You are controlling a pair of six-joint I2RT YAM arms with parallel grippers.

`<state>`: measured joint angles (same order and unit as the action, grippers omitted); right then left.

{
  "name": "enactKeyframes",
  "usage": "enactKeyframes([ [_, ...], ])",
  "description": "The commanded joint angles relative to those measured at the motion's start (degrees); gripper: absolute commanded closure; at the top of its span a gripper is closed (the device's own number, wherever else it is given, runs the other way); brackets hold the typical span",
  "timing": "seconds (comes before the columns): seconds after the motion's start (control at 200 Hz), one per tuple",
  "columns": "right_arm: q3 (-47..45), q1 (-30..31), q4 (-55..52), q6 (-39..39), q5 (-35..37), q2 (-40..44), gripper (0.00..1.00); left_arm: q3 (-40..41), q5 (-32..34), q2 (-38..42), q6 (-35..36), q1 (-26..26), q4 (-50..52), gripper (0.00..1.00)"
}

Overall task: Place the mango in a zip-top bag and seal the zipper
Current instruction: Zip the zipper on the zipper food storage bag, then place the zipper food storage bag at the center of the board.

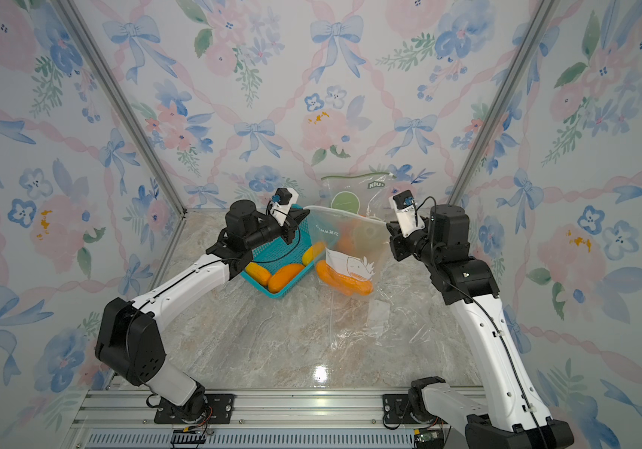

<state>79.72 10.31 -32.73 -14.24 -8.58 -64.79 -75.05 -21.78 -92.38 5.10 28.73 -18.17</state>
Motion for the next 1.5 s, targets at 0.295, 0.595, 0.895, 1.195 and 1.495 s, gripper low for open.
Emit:
enactKeyframes([
  [0.295,7.6,-7.86,9.5,10.64,12.33,-11.36,1.0,-9.14,7.28,-8.86,-5.29,5.01,-2.38,1.0],
  [0.595,9.53,-9.41,12.75,9.98,11.66,-18.92,1.0,-16.74,8.66,-17.14,-9.91,6.08,-2.57,1.0],
  [0.895,12.4,-12.09,10.45,9.9,9.1,-25.97,1.0,-21.73,9.84,-23.14,-12.73,5.46,-1.95,1.0],
  [1.195,17.76,-11.63,7.78,12.53,5.5,-32.46,0.95,-31.04,12.66,-31.08,-16.62,4.14,-1.49,1.0],
  [1.495,27.02,-11.28,2.14,12.63,4.28,-40.49,0.6,-39.71,8.64,-39.06,-20.42,3.03,-0.09,1.0],
])
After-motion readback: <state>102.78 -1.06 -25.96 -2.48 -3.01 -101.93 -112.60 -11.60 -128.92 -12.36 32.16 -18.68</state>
